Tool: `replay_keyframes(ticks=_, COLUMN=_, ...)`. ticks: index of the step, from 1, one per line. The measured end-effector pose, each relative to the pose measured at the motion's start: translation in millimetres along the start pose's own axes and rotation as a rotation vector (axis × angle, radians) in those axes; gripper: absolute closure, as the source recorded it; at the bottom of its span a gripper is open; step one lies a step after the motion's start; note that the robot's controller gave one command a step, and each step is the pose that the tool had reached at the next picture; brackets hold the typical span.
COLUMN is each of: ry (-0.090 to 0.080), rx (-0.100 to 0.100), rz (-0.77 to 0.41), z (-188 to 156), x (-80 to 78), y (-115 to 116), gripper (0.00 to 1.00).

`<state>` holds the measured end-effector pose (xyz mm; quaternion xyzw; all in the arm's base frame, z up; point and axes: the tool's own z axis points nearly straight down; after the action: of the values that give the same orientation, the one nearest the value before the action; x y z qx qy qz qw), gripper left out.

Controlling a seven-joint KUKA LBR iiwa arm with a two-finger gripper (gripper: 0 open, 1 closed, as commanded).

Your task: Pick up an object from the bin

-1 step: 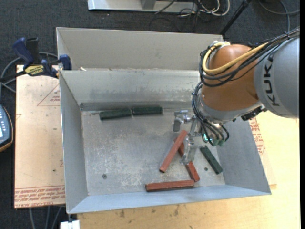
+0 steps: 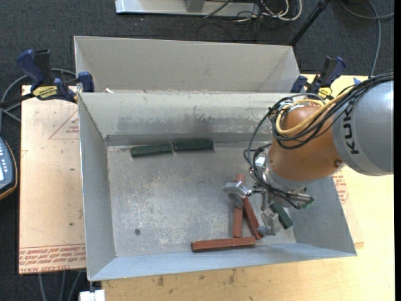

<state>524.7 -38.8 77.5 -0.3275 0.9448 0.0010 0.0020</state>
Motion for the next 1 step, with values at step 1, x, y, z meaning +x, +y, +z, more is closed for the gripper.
replay_keyframes(ticks=1, ry=0.0, rx=0.001, rz=-0.615, z=6.3, x=-79.5, y=45.2, gripper=0.0)
